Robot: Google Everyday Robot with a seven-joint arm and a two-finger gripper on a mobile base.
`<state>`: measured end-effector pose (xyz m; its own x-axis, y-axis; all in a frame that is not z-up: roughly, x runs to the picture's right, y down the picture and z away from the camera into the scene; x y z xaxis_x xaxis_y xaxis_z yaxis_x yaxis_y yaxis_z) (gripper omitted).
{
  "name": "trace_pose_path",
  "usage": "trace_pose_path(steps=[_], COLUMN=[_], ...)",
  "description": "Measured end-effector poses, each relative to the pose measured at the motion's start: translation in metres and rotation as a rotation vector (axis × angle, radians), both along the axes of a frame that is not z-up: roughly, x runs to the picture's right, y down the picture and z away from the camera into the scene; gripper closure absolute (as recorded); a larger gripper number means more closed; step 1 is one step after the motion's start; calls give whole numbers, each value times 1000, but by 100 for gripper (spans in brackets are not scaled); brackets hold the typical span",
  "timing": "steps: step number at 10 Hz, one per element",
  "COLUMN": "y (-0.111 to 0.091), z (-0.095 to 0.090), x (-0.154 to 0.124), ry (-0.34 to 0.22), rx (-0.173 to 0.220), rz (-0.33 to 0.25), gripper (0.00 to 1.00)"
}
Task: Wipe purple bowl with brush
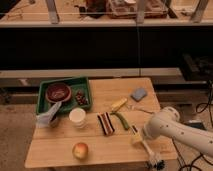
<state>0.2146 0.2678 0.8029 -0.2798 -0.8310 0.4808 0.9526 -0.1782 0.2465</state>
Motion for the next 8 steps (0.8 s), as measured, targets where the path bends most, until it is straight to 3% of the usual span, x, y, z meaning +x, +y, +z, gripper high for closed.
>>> trace_pose_path(steps=[5,7,8], y=[3,3,3], z=[0,-4,-5], x=[1,3,2], ry=[10,15,12], rx=[4,-2,-4], rz=[-6,-5,-5], gripper=[70,85,87])
